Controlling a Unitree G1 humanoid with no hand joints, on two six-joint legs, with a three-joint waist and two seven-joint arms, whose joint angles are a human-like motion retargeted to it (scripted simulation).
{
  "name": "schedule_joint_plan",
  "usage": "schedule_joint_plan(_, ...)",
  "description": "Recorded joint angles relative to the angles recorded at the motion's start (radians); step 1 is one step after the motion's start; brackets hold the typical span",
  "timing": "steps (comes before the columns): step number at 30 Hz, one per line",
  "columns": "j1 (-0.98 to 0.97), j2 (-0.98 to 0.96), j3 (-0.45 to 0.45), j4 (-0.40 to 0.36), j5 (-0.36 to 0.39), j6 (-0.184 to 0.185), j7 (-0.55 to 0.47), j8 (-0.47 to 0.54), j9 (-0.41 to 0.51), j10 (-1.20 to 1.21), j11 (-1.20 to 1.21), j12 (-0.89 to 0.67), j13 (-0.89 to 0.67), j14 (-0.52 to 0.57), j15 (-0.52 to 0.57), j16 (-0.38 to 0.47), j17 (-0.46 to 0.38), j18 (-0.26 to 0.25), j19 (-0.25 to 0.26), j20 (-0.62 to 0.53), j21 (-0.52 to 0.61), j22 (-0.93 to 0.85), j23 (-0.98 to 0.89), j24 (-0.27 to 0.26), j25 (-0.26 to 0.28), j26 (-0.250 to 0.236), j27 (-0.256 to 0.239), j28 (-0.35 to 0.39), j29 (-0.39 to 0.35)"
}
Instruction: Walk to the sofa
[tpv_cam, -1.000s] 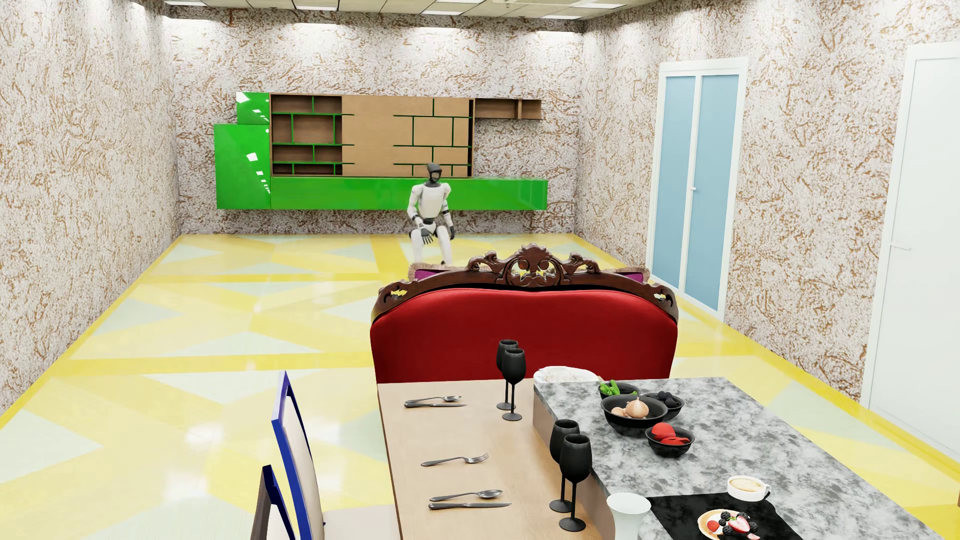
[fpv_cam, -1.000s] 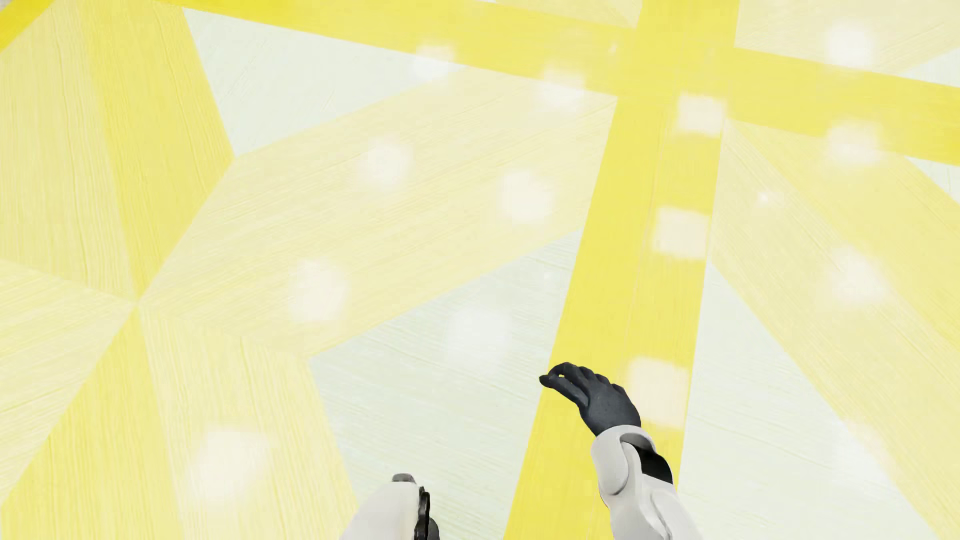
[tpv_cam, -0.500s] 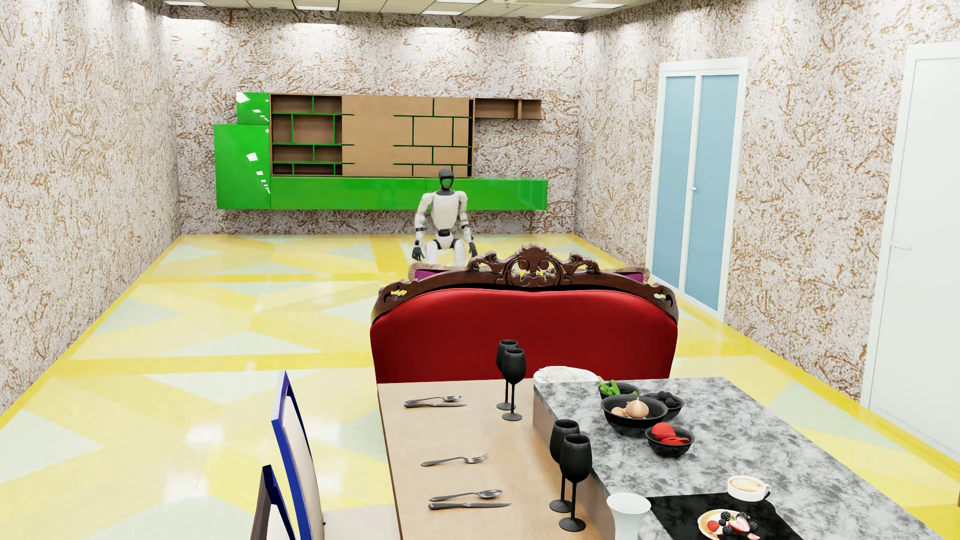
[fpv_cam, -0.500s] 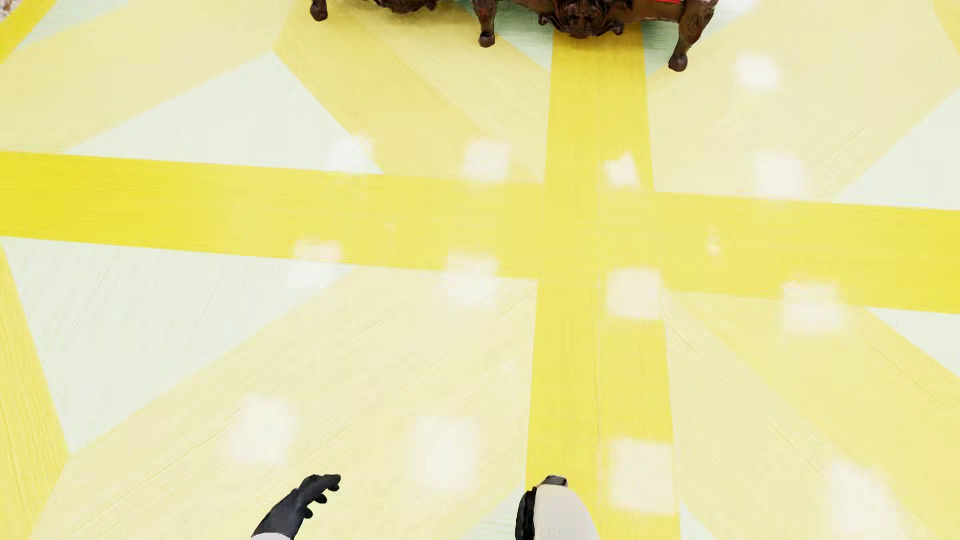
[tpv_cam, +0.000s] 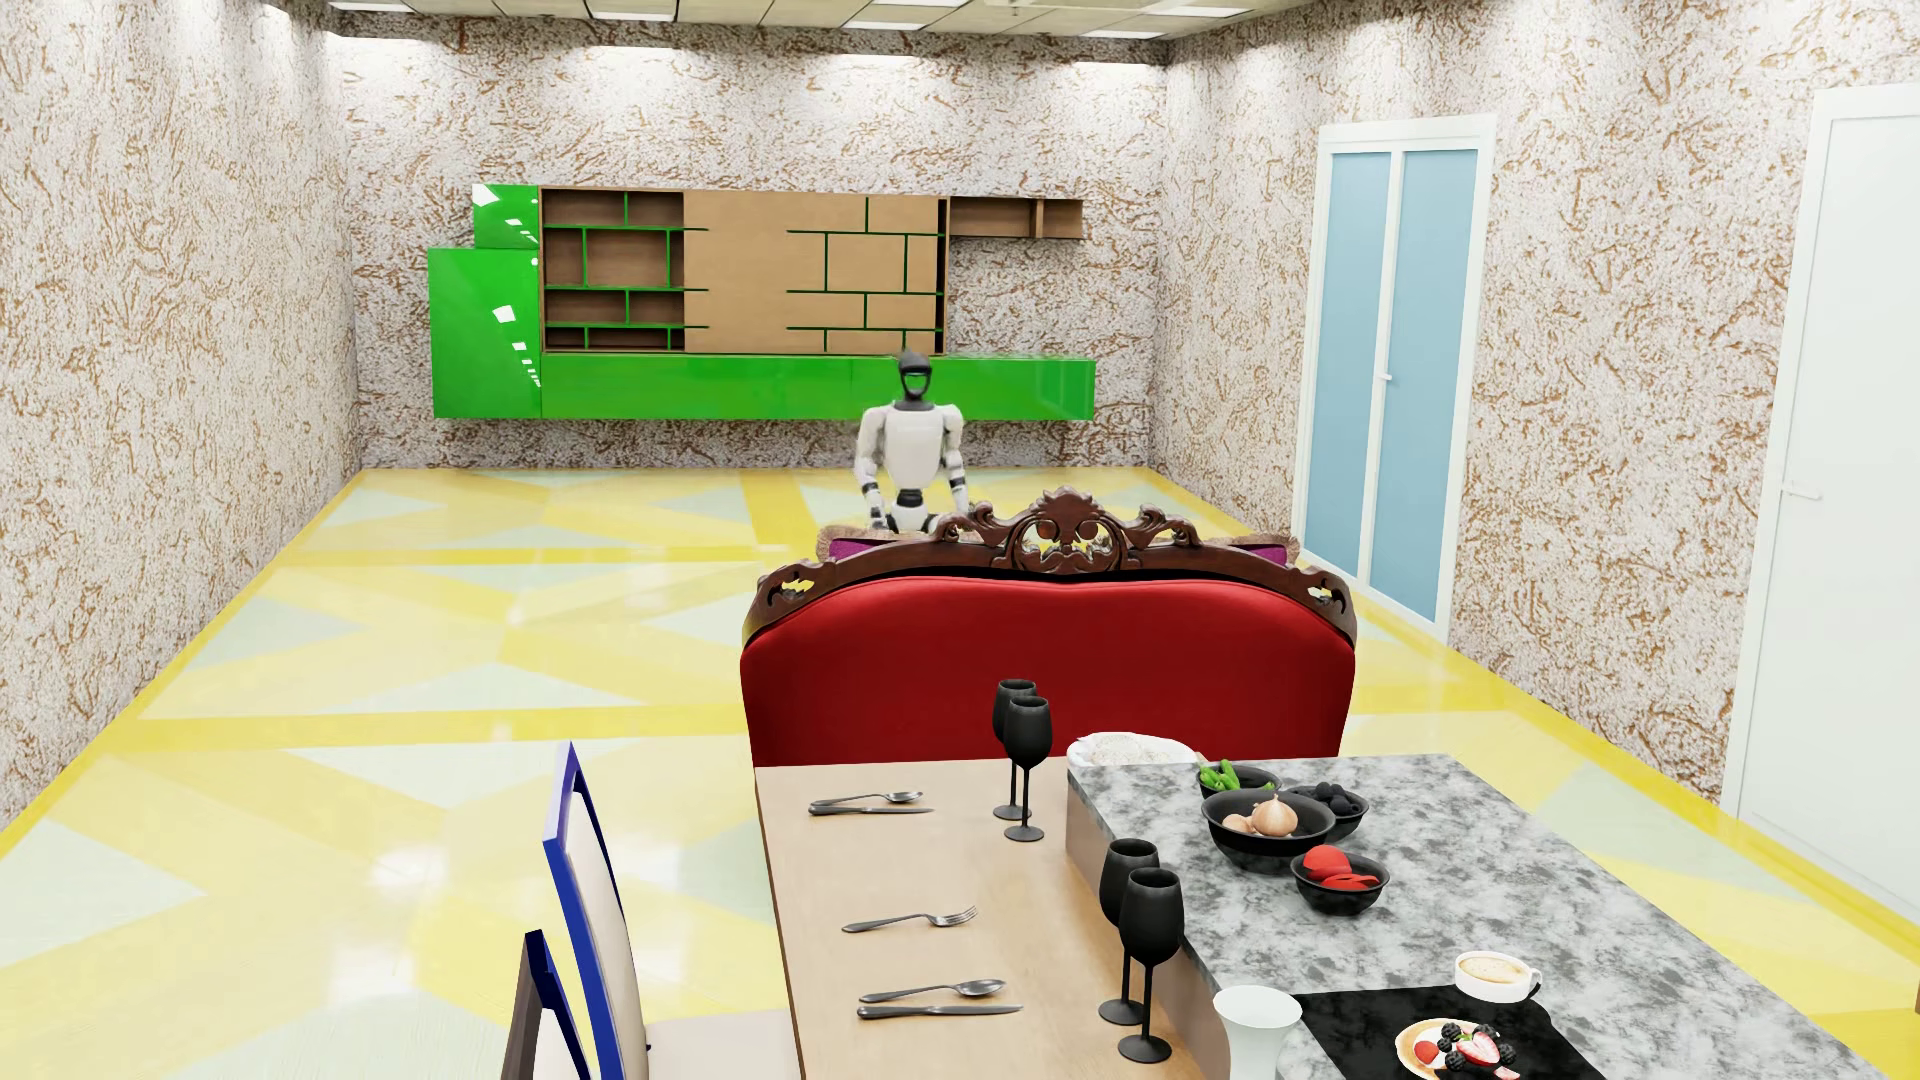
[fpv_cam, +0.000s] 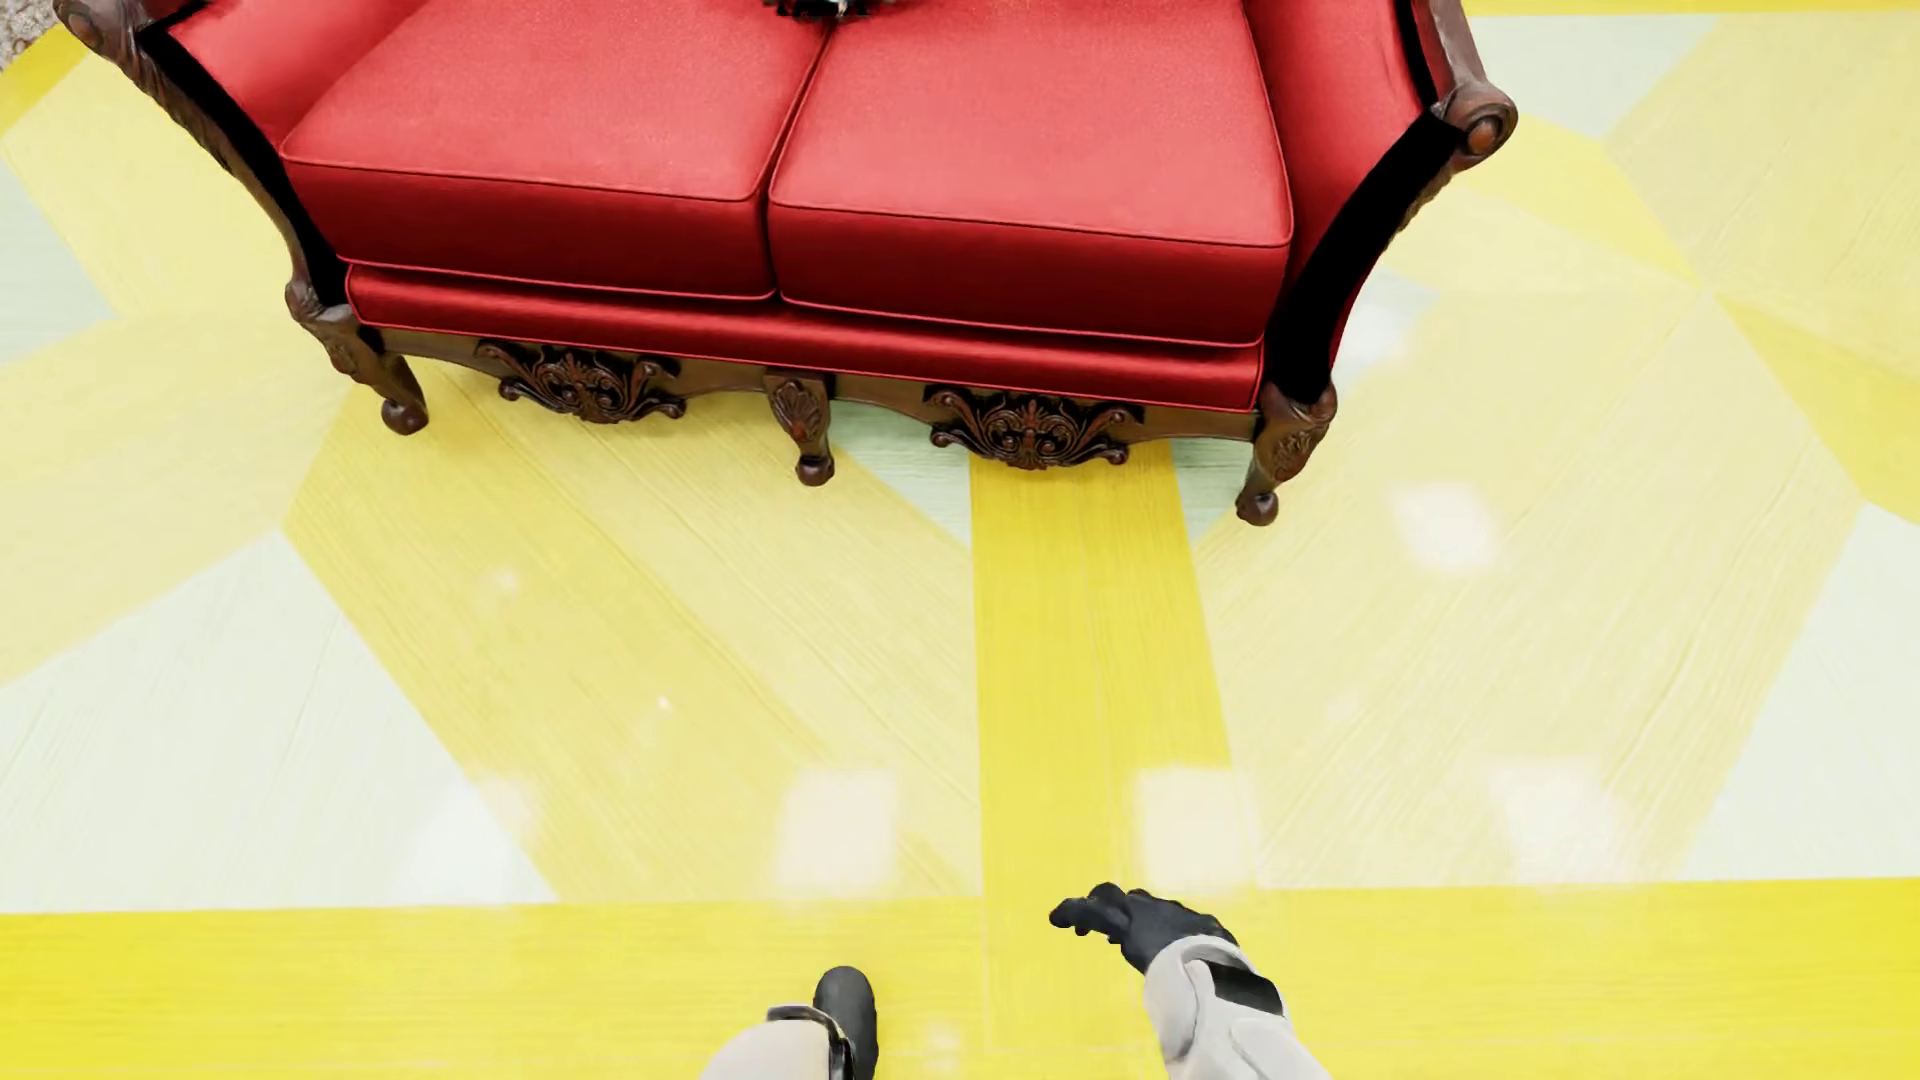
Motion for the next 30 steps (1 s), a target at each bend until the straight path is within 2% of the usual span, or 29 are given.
schedule_joint_plan(1,0.024,0.078,0.019,-0.023,-0.006,-0.003,-0.073,0.058,-0.007,-0.269,-0.002,0.067,-0.038,0.02,-0.059,-0.028,0.006,-0.032,0.008,0.049,-0.016,-0.02,-0.072,-0.005,0.038,-0.002,-0.03,0.019,-0.04)
schedule_joint_plan(2,0.031,0.163,0.034,-0.009,-0.015,0.001,-0.072,0.09,-0.011,-0.373,0.028,0.131,-0.04,-0.041,-0.109,-0.062,0.017,-0.08,0.016,0.103,-0.057,-0.031,-0.147,-0.017,0.101,0.006,-0.063,0.07,-0.098)
schedule_joint_plan(3,0.041,0.213,0.043,0.01,-0.044,0.008,0.003,0.082,-0.014,-0.333,0.11,0.173,-0.019,0.061,-0.089,-0.098,0.017,-0.089,0.022,0.14,-0.104,-0.022,-0.221,-0.026,0.168,0.018,-0.096,0.117,-0.156)
schedule_joint_plan(4,0.005,0.209,0.052,-0.005,-0.098,0.006,0.009,0.068,-0.006,-0.141,0.285,0.19,0.014,0.248,0.027,-0.128,-0.001,0.009,0.069,0.148,-0.146,0.008,-0.286,-0.018,0.212,0.035,-0.116,0.137,-0.2)
schedule_joint_plan(5,-0.025,0.148,0.054,-0.015,-0.149,-0.002,0.03,0.059,0.006,0.068,0.532,0.184,0.051,0.15,0.216,-0.139,-0.013,0.07,0.155,0.137,-0.189,0.043,-0.33,0.006,0.23,0.052,-0.115,0.131,-0.234)
schedule_joint_plan(6,-0.015,0.035,0.053,-0.022,-0.204,-0.014,0.047,0.05,0.02,0.194,0.787,0.156,0.085,0.039,0.344,-0.132,-0.001,0.092,0.212,0.12,-0.231,0.064,-0.335,0.038,0.232,0.065,-0.087,0.112,-0.267)
schedule_joint_plan(7,0.036,-0.102,0.044,-0.03,-0.291,-0.03,0.068,0.031,0.032,0.216,0.96,0.113,0.1,-0.028,0.321,-0.119,0.026,0.085,0.185,0.107,-0.253,0.056,-0.291,0.067,0.229,0.063,-0.031,0.102,-0.294)
schedule_joint_plan(8,0.107,-0.233,0.025,-0.046,-0.353,-0.045,0.085,0.01,0.039,0.173,1.03,0.068,0.095,-0.054,0.295,-0.103,0.04,0.081,0.079,0.101,-0.234,0.016,-0.204,0.094,0.217,0.042,0.044,0.123,-0.283)
schedule_joint_plan(9,0.178,-0.335,0.003,-0.066,-0.374,-0.057,0.09,-0.028,0.041,0.115,1.009,0.026,0.086,-0.06,0.268,-0.086,0.028,0.08,0.009,0.098,-0.174,-0.04,-0.099,0.115,0.192,-0.002,0.106,0.178,-0.21)
schedule_joint_plan(10,0.243,-0.403,-0.019,-0.088,-0.364,-0.064,0.081,-0.075,0.039,0.065,0.917,-0.014,0.091,-0.057,0.251,-0.068,-0.002,0.085,-0.031,0.091,-0.099,-0.097,-0.002,0.118,0.164,-0.065,0.128,0.246,-0.099)
schedule_joint_plan(11,0.305,-0.454,-0.035,-0.11,-0.323,-0.066,0.062,-0.09,0.036,0.028,0.779,-0.068,0.121,-0.076,0.252,-0.052,-0.039,0.09,0.001,0.071,-0.041,-0.148,0.065,0.096,0.145,-0.119,0.121,0.291,0.007)
schedule_joint_plan(12,0.362,-0.483,-0.045,-0.126,-0.291,-0.066,0.046,-0.083,0.031,0.009,0.591,-0.105,0.151,-0.115,0.257,-0.032,-0.071,0.094,0.063,0.046,-0.01,-0.196,0.122,0.053,0.148,-0.181,0.113,0.307,0.083)
schedule_joint_plan(13,0.411,-0.492,-0.051,-0.14,-0.272,-0.065,0.031,-0.062,0.023,0.009,0.371,-0.142,0.197,-0.183,0.277,-0.008,-0.104,0.092,0.088,0.023,-0.002,-0.237,0.15,0.0,0.16,-0.237,0.113,0.297,0.123)
schedule_joint_plan(14,0.446,-0.472,-0.054,-0.15,-0.275,-0.066,0.01,-0.054,0.016,0.035,0.134,-0.186,0.249,-0.253,0.318,0.01,-0.12,0.086,0.1,0.0,-0.004,-0.28,0.16,-0.047,0.17,-0.271,0.124,0.28,0.123)
schedule_joint_plan(15,0.462,-0.456,-0.057,-0.154,-0.292,-0.071,-0.021,-0.07,0.013,0.099,-0.014,-0.225,0.311,-0.322,0.461,0.028,-0.127,0.072,0.065,-0.021,-0.021,-0.33,0.153,-0.088,0.18,-0.291,0.133,0.27,0.09)
schedule_joint_plan(16,0.447,-0.457,-0.06,-0.13,-0.305,-0.071,-0.059,-0.114,0.017,0.216,0.026,-0.261,0.375,-0.376,0.512,0.051,-0.108,0.052,0.056,-0.026,-0.053,-0.382,0.146,-0.111,0.201,-0.305,0.133,0.273,0.027)
schedule_joint_plan(17,0.401,-0.454,-0.065,-0.104,-0.315,-0.063,-0.102,-0.163,0.024,0.381,0.132,-0.285,0.416,-0.348,0.435,0.063,-0.072,0.03,0.045,-0.022,-0.09,-0.417,0.16,-0.125,0.231,-0.315,0.142,0.302,-0.043)
schedule_joint_plan(18,0.345,-0.44,-0.071,-0.096,-0.315,-0.049,-0.143,-0.185,0.028,0.526,0.199,-0.301,0.416,-0.226,0.377,0.05,-0.036,0.008,0.052,-0.012,-0.113,-0.411,0.198,-0.135,0.258,-0.306,0.167,0.353,-0.081)
schedule_joint_plan(19,0.302,-0.403,-0.08,-0.074,-0.311,-0.037,-0.146,-0.205,0.027,0.609,0.198,-0.312,0.393,-0.119,0.345,0.016,-0.017,-0.083,0.061,0.004,-0.105,-0.361,0.241,-0.136,0.263,-0.27,0.194,0.4,-0.063)
schedule_joint_plan(20,0.274,-0.354,-0.086,-0.026,-0.298,-0.027,-0.125,-0.227,0.021,0.628,0.151,-0.329,0.361,-0.126,0.339,-0.011,-0.009,-0.118,0.069,0.009,-0.064,-0.28,0.266,-0.12,0.239,-0.203,0.204,0.406,0.0)
schedule_joint_plan(21,0.258,-0.3,-0.089,0.022,-0.28,-0.019,-0.09,-0.246,0.013,0.598,0.083,-0.351,0.328,-0.163,0.346,-0.018,-0.012,-0.06,0.074,-0.013,-0.019,-0.189,0.255,-0.078,0.203,-0.132,0.195,0.35,0.058)
schedule_joint_plan(22,0.251,-0.254,-0.091,0.058,-0.263,-0.013,-0.054,-0.257,0.006,0.53,0.023,-0.368,0.299,-0.207,0.351,-0.005,-0.02,-0.004,0.079,-0.061,0.0,-0.103,0.216,-0.013,0.181,-0.092,0.168,0.246,0.074)
schedule_joint_plan(23,0.256,-0.227,-0.091,0.082,-0.253,-0.008,-0.017,-0.261,-0.001,0.422,-0.007,-0.377,0.275,-0.246,0.345,0.011,-0.027,0.011,0.084,-0.103,-0.012,-0.033,0.161,0.052,0.182,-0.086,0.138,0.137,0.046)
schedule_joint_plan(24,0.263,-0.215,-0.09,0.08,-0.247,-0.005,-0.013,-0.259,-0.006,0.282,-0.013,-0.377,0.251,-0.237,0.33,0.013,-0.021,-0.013,0.09,-0.108,-0.047,0.02,0.107,0.087,0.188,-0.087,0.107,0.078,-0.004)
schedule_joint_plan(25,0.286,-0.21,-0.09,0.081,-0.241,0.001,0.004,-0.254,-0.011,0.099,-0.011,-0.366,0.229,-0.178,0.312,-0.004,-0.026,-0.046,0.095,-0.077,-0.091,0.049,0.057,0.086,0.201,-0.067,0.062,0.091,-0.053)
schedule_joint_plan(26,0.32,-0.203,-0.091,0.082,-0.239,0.008,0.044,-0.249,-0.016,-0.004,-0.021,-0.35,0.203,-0.109,0.305,-0.029,-0.027,-0.002,0.099,-0.028,-0.133,0.067,0.008,0.064,0.221,-0.046,0.036,0.154,-0.098)
schedule_joint_plan(27,0.342,-0.198,-0.09,0.087,-0.235,0.015,0.057,-0.247,-0.018,-0.029,-0.019,-0.334,0.186,-0.119,0.298,-0.05,-0.016,0.004,0.104,0.011,-0.19,0.092,-0.034,0.045,0.241,-0.027,0.024,0.225,-0.141)
schedule_joint_plan(28,0.355,-0.191,-0.088,0.087,-0.236,0.021,0.062,-0.247,-0.02,-0.037,-0.014,-0.322,0.178,-0.124,0.298,-0.062,0.006,0.009,0.11,0.027,-0.262,0.125,-0.07,0.041,0.262,-0.008,0.02,0.255,-0.189)
schedule_joint_plan(30,0.387,-0.17,-0.085,0.077,-0.245,0.023,0.075,-0.243,-0.023,-0.062,-0.02,-0.304,0.173,-0.113,0.294,-0.055,0.066,0.012,0.122,0.003,-0.391,0.174,-0.112,0.066,0.298,0.018,0.017,0.179,-0.288)
